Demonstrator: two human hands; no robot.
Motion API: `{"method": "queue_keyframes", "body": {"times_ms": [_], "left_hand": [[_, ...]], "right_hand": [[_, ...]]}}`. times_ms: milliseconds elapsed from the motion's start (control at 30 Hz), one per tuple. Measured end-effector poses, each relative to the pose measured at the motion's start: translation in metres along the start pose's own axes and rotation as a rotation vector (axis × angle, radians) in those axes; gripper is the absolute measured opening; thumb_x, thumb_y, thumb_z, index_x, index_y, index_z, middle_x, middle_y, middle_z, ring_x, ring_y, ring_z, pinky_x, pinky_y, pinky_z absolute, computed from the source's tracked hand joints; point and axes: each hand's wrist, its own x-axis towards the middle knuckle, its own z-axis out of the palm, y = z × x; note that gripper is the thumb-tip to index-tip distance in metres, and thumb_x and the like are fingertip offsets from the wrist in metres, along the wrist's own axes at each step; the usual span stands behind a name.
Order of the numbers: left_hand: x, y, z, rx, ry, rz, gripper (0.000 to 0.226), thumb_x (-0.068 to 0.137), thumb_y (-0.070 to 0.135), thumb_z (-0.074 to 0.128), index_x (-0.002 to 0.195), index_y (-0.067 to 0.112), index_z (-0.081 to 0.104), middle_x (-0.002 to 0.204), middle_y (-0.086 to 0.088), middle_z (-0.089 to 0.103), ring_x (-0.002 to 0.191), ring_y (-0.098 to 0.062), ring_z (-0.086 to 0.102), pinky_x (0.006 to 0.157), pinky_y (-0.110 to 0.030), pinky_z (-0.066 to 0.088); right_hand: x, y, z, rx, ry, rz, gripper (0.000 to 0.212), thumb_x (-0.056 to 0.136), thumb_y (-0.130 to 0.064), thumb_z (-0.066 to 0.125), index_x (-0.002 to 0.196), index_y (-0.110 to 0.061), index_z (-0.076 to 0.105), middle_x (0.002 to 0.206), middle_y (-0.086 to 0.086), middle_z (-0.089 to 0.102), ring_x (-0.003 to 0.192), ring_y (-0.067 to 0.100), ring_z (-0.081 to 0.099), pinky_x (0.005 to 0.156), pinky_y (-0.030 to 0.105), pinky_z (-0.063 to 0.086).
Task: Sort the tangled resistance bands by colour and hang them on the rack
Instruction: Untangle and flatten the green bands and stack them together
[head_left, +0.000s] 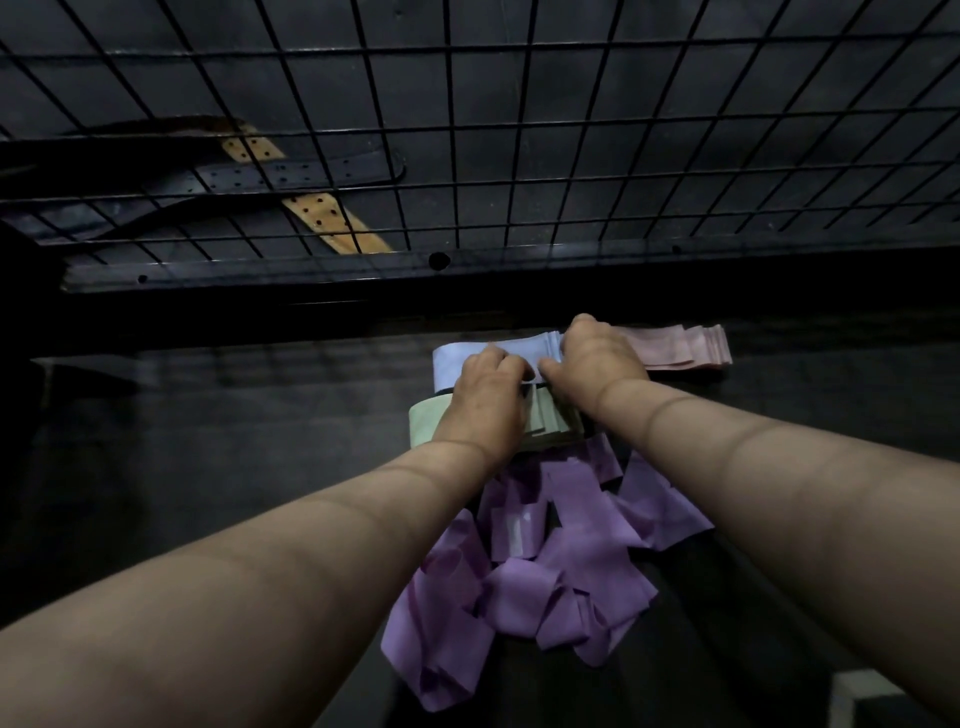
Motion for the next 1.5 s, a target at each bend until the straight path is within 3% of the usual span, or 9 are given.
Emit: {"method": "queue_keyframes", "body": {"times_ms": [167,267,400,667,767,867,1000,1267,1500], "left_hand": [[-0.006,0.002,0.003,0.149,0.138,0.080,0.001,0.085,0.011,0.067,0.086,0.011,0.068,0.093,-0.012,0.061,0.090,-0.038,0.055,0.079,-0.045,0.043],[-0.006,0.000,0.002,0.165,0.150,0.083,0.004,0.083,0.009,0.067,0.086,0.012,0.065,0.090,-0.011,0.059,0.087,-0.037,0.054,0.076,-0.043,0.041],[-0.006,-0.003,0.002,0.181,0.150,0.088,0.009,0.082,0.008,0.068,0.088,0.014,0.065,0.092,-0.009,0.060,0.088,-0.035,0.053,0.074,-0.038,0.035],[-0.009,-0.011,0.003,0.260,0.134,0.152,0.004,0.085,0.018,0.067,0.089,0.017,0.066,0.091,-0.005,0.057,0.089,-0.032,0.053,0.075,-0.035,0.029],[-0.013,-0.012,-0.003,0.247,0.060,0.165,0.033,0.087,0.043,0.049,0.095,0.017,0.068,0.097,-0.004,0.058,0.094,-0.030,0.053,0.083,-0.041,0.039],[-0.022,-0.014,-0.013,0.270,-0.038,0.231,0.053,0.079,0.059,0.047,0.110,0.020,0.065,0.110,0.000,0.054,0.106,-0.023,0.048,0.096,-0.037,0.030],[-0.026,-0.021,-0.019,0.281,-0.078,0.302,0.052,0.079,0.048,0.058,0.124,0.022,0.060,0.122,0.000,0.053,0.118,-0.025,0.048,0.101,-0.034,0.024],[-0.027,-0.017,-0.020,0.227,-0.064,0.309,0.047,0.079,0.039,0.074,0.122,0.024,0.062,0.121,0.002,0.055,0.120,-0.023,0.047,0.098,-0.033,0.021],[-0.022,-0.011,-0.015,0.130,-0.078,0.268,0.044,0.079,0.031,0.077,0.120,0.020,0.062,0.121,0.000,0.056,0.120,-0.024,0.048,0.102,-0.034,0.025]], "right_hand": [[0.001,0.003,-0.001,0.049,0.015,-0.091,0.020,0.079,-0.025,0.066,0.088,-0.007,0.067,0.100,0.016,0.068,0.099,0.035,0.065,0.077,0.030,0.048],[-0.001,0.004,-0.007,0.080,0.067,-0.108,0.014,0.074,-0.024,0.063,0.072,-0.010,0.064,0.084,0.013,0.068,0.087,0.034,0.066,0.075,0.034,0.054],[0.001,0.016,-0.014,0.105,0.118,-0.089,0.013,0.074,-0.022,0.066,0.075,-0.010,0.071,0.083,0.011,0.071,0.085,0.030,0.067,0.075,0.034,0.055],[0.002,0.029,-0.001,0.031,0.064,-0.085,0.022,0.093,-0.020,0.058,0.105,-0.007,0.071,0.109,0.018,0.067,0.104,0.034,0.063,0.084,0.033,0.048],[0.002,0.030,-0.001,0.035,0.070,-0.091,0.019,0.092,-0.021,0.058,0.104,-0.009,0.067,0.110,0.018,0.064,0.103,0.035,0.061,0.082,0.033,0.047],[-0.002,0.030,-0.001,0.035,0.071,-0.103,0.018,0.091,-0.023,0.058,0.102,-0.011,0.066,0.111,0.018,0.062,0.104,0.036,0.061,0.085,0.036,0.049],[-0.008,0.028,-0.001,0.078,0.062,-0.128,0.010,0.090,-0.023,0.059,0.094,-0.013,0.061,0.108,0.016,0.062,0.104,0.034,0.059,0.086,0.036,0.047],[-0.041,0.023,-0.001,0.128,-0.022,-0.139,0.021,0.087,-0.036,0.061,0.077,-0.020,0.053,0.084,0.003,0.063,0.086,0.028,0.061,0.075,0.034,0.049],[-0.048,0.030,0.014,0.091,-0.154,-0.056,0.041,0.076,-0.055,0.076,0.090,-0.025,0.052,0.109,0.004,0.052,0.091,0.022,0.057,0.082,0.030,0.047]]}}
